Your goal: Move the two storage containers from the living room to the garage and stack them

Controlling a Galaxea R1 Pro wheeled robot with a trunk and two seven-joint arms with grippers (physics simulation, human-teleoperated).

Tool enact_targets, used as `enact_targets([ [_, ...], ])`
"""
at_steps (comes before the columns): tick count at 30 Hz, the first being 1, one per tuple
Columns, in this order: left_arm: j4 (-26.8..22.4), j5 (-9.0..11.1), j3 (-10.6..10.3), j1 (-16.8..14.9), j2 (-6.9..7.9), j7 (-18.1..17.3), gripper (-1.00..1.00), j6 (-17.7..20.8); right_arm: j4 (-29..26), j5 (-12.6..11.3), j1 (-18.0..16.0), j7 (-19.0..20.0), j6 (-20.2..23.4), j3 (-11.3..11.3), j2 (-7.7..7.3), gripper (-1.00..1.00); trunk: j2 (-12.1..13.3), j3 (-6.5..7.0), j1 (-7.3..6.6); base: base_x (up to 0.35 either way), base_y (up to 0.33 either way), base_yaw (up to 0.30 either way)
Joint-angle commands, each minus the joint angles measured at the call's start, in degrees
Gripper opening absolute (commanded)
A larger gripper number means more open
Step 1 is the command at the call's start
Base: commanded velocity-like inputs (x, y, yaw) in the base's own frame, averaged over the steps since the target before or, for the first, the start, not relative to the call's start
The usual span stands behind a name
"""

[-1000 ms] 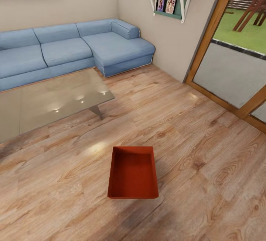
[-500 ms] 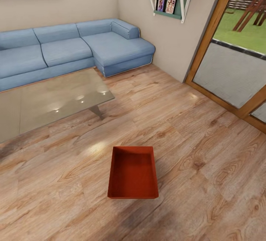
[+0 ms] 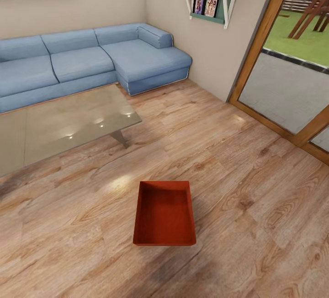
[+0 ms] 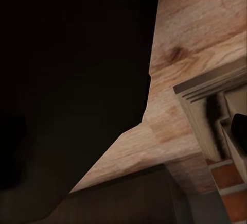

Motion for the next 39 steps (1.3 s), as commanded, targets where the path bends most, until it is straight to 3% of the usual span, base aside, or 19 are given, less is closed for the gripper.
enact_targets([
  [1,0.0,0.2,0.1,0.0,0.0,0.1,1.0,0.0,0.2,-0.5,-0.1,0.0,-0.3,0.5,0.0,1.0,0.0,-0.03,0.0,0.0,0.0,0.0],
  [9,0.0,0.2,0.1,0.0,-0.09,0.1,1.0,0.0,0.2,-0.7,-0.1,0.5,0.0,0.4,0.09,1.0,0.0,-0.1,0.0,0.0,0.0,0.0],
  [39,0.0,0.2,0.1,0.0,-0.09,0.2,1.0,0.0,0.2,-0.7,-0.1,0.3,0.0,0.4,-0.11,1.0,0.0,-2.34,0.0,0.0,0.0,0.0],
])
